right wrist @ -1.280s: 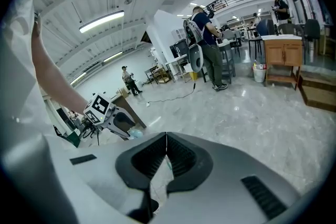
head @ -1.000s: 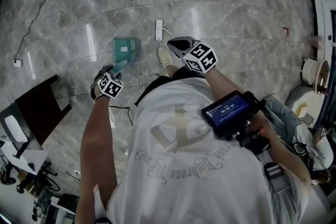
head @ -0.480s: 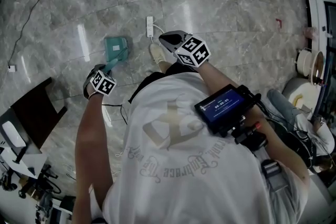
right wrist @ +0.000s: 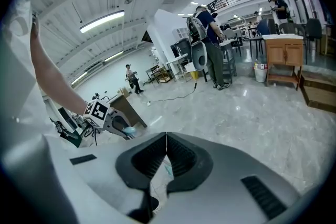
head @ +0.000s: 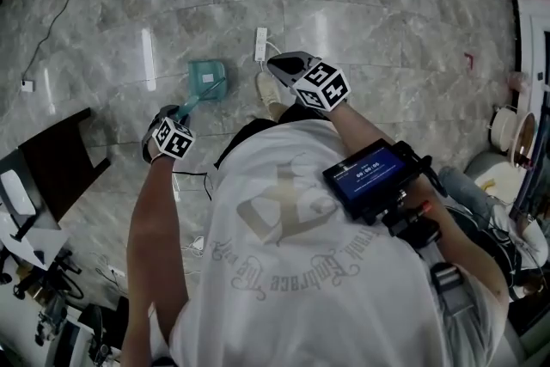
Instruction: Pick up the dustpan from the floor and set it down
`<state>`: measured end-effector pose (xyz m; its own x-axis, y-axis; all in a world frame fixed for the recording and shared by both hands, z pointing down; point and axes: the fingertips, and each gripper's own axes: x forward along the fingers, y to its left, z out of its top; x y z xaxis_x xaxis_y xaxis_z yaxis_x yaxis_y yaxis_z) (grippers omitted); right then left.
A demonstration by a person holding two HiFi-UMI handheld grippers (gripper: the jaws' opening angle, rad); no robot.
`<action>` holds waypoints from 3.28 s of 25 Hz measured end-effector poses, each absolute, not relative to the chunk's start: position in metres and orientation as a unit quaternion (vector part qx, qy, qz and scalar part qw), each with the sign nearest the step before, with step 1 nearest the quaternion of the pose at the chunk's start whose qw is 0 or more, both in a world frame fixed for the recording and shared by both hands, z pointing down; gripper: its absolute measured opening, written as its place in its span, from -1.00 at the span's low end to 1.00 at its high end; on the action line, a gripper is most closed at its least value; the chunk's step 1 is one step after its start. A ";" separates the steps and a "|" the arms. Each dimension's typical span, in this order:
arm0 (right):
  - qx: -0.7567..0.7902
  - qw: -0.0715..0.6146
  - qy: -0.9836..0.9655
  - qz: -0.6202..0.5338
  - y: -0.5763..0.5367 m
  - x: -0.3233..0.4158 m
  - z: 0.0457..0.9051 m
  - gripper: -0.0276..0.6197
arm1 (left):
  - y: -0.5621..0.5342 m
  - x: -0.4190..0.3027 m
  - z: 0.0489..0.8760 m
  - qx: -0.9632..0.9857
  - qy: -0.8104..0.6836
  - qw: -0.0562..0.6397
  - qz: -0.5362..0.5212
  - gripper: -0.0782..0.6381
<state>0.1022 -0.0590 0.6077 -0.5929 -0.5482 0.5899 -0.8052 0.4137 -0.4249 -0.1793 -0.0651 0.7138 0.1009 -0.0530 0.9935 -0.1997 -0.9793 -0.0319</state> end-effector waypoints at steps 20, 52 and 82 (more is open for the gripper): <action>0.321 0.206 -0.873 0.304 -0.060 0.058 0.596 -0.86 | -0.038 -0.188 0.631 0.792 -0.295 0.162 0.509 -0.38; 0.224 0.221 -0.909 0.275 -0.091 -0.006 0.565 -0.86 | -0.035 -0.233 0.495 0.740 -0.520 0.199 0.377 -0.38; 0.204 0.226 -0.911 0.280 -0.078 -0.009 0.573 -0.86 | -0.034 -0.242 0.459 0.732 -0.551 0.162 0.366 -0.39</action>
